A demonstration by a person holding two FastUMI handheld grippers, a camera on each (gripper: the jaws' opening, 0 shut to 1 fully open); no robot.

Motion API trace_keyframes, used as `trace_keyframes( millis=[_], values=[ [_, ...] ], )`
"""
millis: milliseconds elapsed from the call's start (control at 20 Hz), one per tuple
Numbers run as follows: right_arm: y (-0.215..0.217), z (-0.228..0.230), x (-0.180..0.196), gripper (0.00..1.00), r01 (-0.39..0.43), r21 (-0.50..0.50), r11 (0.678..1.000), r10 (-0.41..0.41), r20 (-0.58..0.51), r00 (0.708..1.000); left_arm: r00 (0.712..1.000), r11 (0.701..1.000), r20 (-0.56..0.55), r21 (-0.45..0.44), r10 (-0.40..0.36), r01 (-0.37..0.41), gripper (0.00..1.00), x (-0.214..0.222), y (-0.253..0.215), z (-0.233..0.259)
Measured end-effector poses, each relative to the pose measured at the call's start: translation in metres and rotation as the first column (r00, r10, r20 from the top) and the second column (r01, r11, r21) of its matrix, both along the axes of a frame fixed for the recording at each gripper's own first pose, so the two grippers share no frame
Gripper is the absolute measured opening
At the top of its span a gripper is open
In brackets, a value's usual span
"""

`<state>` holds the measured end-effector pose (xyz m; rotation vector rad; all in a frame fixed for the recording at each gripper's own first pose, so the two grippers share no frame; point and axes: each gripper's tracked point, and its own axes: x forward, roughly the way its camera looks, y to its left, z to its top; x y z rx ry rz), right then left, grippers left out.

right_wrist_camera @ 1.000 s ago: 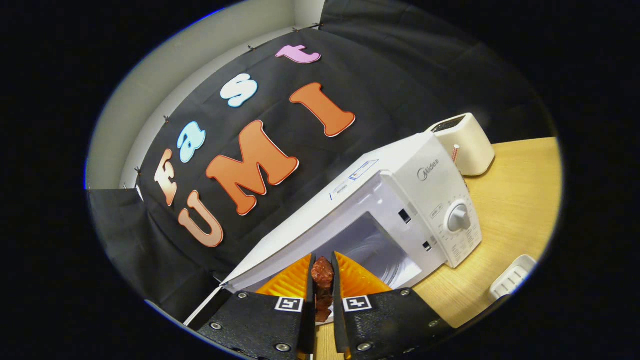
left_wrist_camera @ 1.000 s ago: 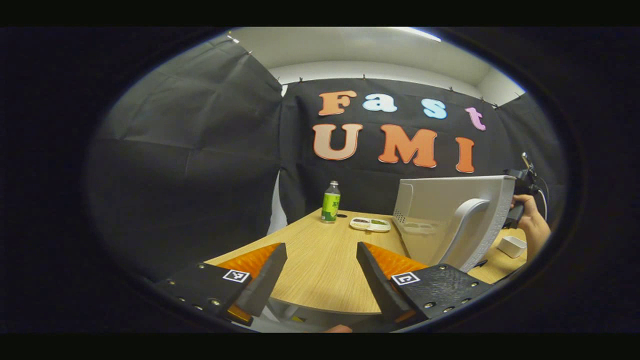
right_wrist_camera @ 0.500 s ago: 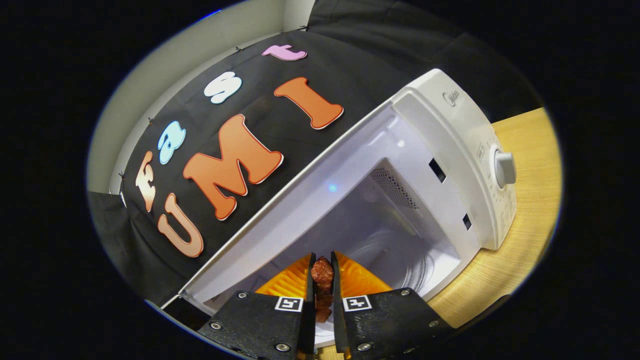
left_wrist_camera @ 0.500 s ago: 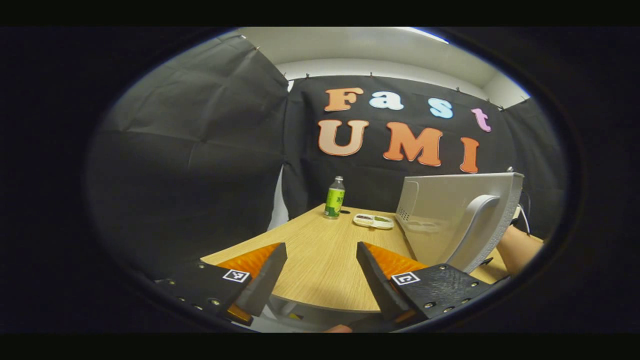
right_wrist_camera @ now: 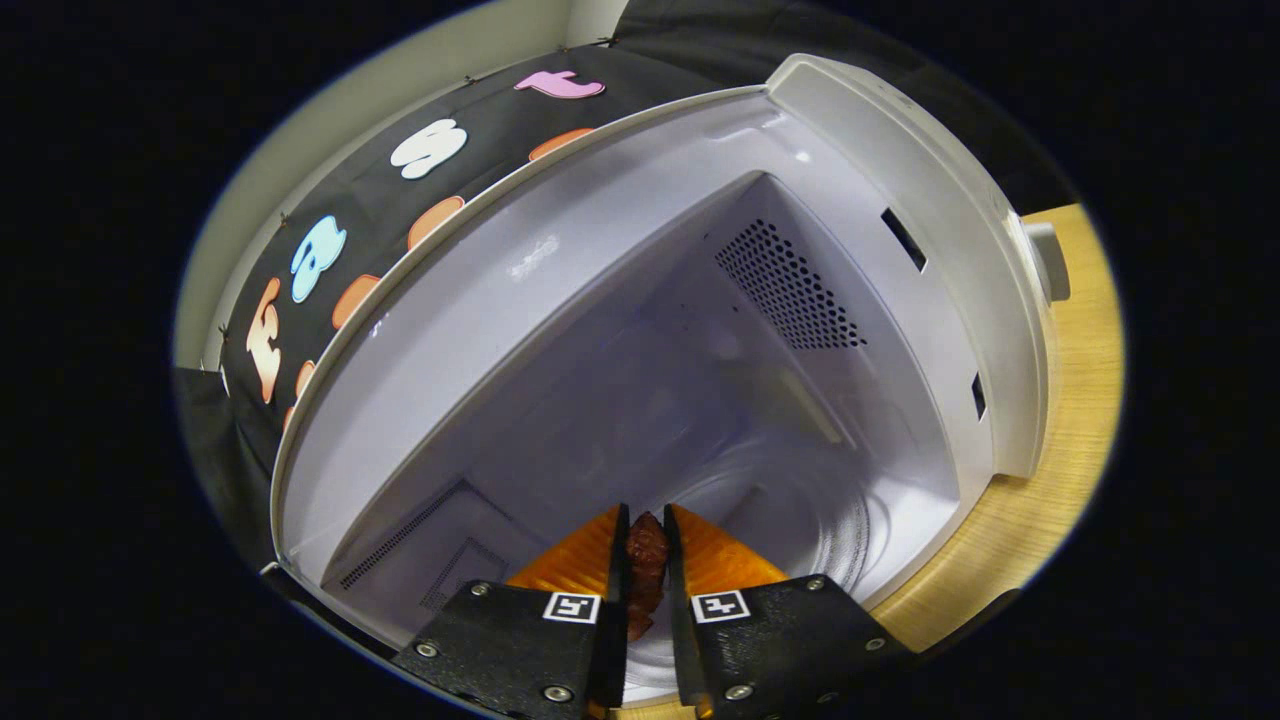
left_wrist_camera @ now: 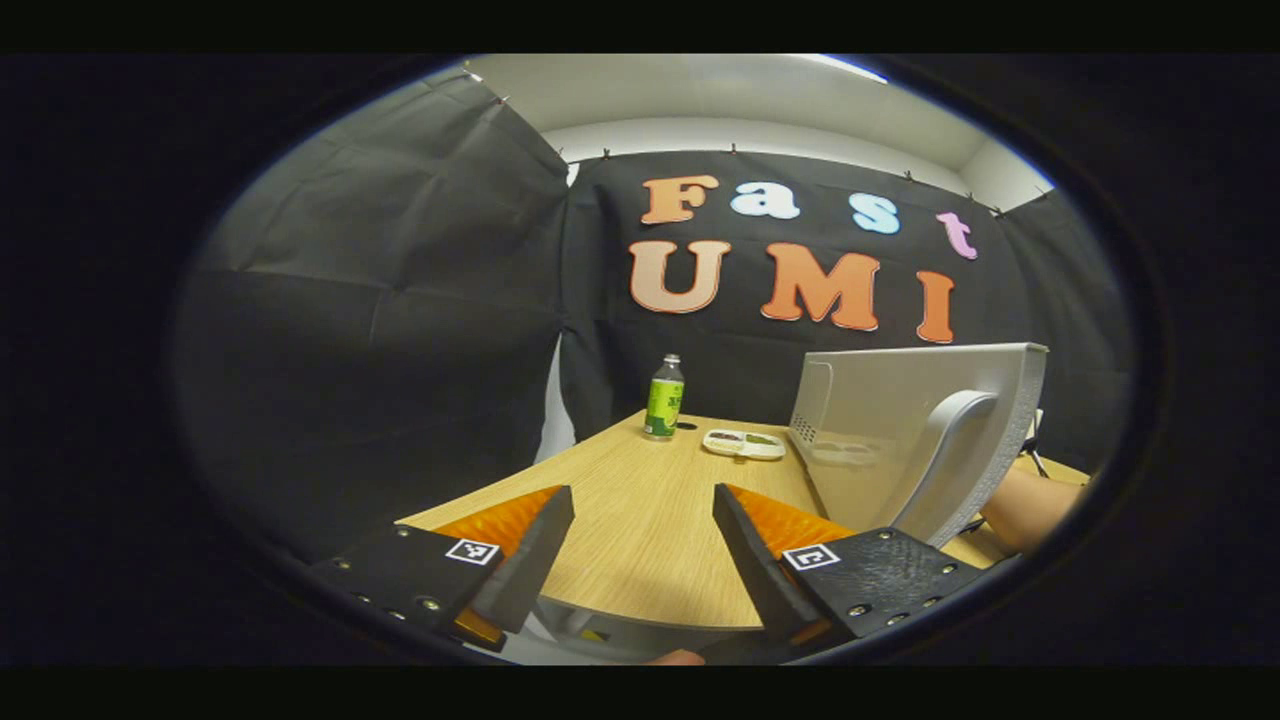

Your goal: Open the microwave oven with the left hand, put the food in, and close the microwave oven.

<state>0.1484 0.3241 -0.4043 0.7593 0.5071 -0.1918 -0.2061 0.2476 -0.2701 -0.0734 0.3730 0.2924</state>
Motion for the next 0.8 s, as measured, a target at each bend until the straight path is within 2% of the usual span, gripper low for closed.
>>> trace_keyframes(
  millis=[150, 200, 300, 550, 800],
  values=[
    [-0.007, -0.005, -0.008, 0.3, -0.075, -0.13, 0.989, 0.071, -0.04, 0.997, 0.999, 0.999, 0.008, 0.014, -0.031, 0.031, 0.87, 0.011, -0.013, 0.004],
    [-0.009, -0.004, -0.01, 0.41, -0.095, -0.14, 0.986, 0.09, -0.042, 0.995, 0.999, 0.999, 0.009, 0.023, -0.043, 0.043, 0.87, 0.014, -0.018, 0.005],
    [-0.014, 0.0, -0.012, 0.52, -0.128, -0.139, 0.982, 0.122, -0.048, 0.991, 0.998, 0.998, -0.003, 0.044, -0.055, 0.055, 0.87, 0.016, -0.022, 0.002],
    [-0.033, 0.018, -0.032, 0.58, -0.203, -0.18, 0.962, 0.2, -0.038, 0.979, 0.995, 0.994, -0.027, 0.049, -0.1, 0.101, 0.87, 0.027, -0.042, 0.0],
    [-0.066, 0.06, -0.058, 0.65, -0.246, -0.236, 0.94, 0.257, 0.016, 0.966, 0.989, 0.985, -0.032, 0.083, -0.147, 0.149, 0.87, 0.034, -0.067, 0.005]
  ],
)
